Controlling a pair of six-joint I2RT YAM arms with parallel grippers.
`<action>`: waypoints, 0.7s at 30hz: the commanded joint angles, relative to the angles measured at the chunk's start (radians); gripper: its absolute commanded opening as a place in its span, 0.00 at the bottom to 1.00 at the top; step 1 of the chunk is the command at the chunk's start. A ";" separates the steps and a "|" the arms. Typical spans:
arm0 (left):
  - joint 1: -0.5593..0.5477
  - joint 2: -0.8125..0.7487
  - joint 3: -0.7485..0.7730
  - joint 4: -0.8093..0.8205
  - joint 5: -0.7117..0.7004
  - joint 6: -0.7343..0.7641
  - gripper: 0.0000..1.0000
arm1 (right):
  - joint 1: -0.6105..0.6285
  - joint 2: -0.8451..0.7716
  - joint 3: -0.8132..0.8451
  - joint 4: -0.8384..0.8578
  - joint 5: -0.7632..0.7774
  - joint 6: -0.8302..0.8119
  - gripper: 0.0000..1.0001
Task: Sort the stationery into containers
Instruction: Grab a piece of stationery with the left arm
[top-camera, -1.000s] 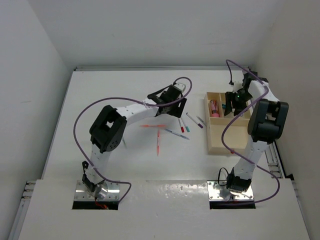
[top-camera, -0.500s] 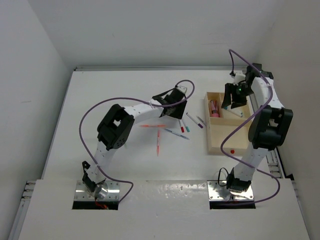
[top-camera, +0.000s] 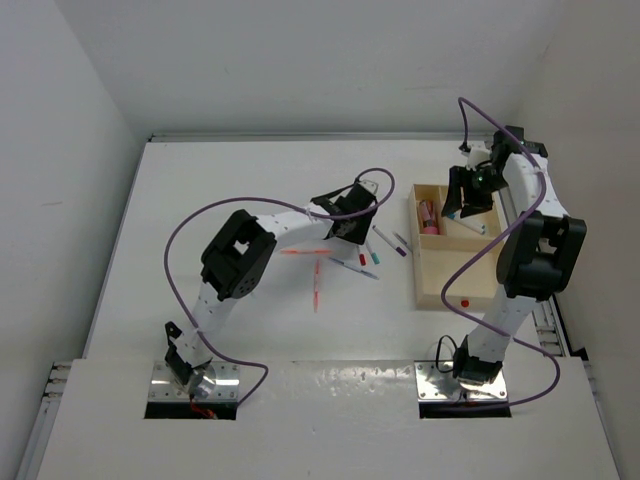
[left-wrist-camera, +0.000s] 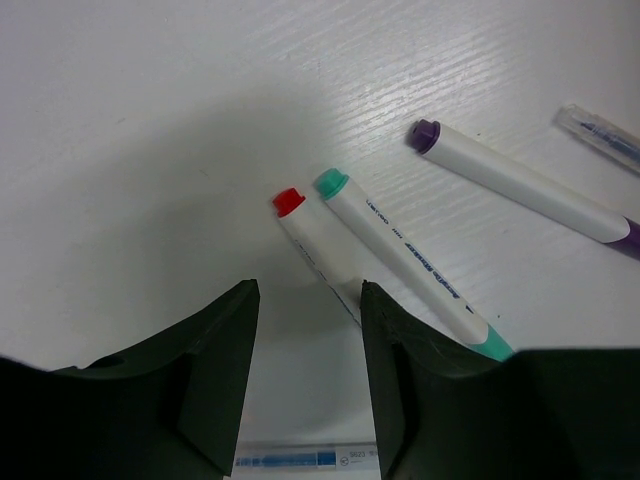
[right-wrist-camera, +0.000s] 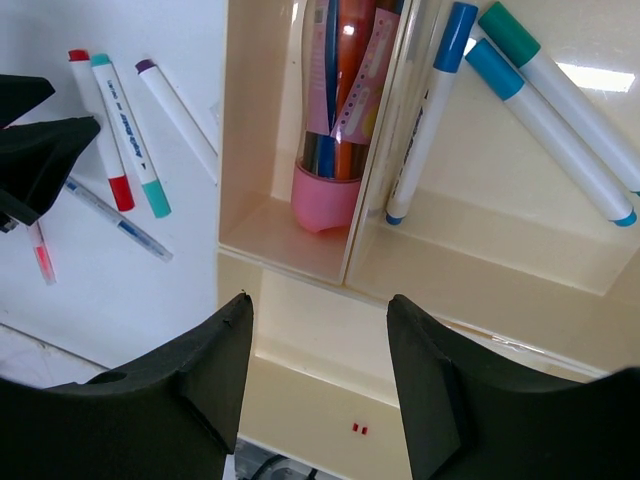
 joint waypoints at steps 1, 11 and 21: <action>-0.011 0.012 -0.003 -0.017 -0.026 0.002 0.51 | 0.000 -0.014 0.044 -0.006 -0.026 0.010 0.56; -0.011 0.004 -0.020 -0.104 -0.003 0.045 0.43 | 0.000 -0.026 0.045 -0.014 -0.036 0.005 0.56; -0.009 -0.025 -0.084 -0.065 0.108 0.069 0.10 | 0.000 -0.052 0.022 -0.013 -0.077 -0.001 0.56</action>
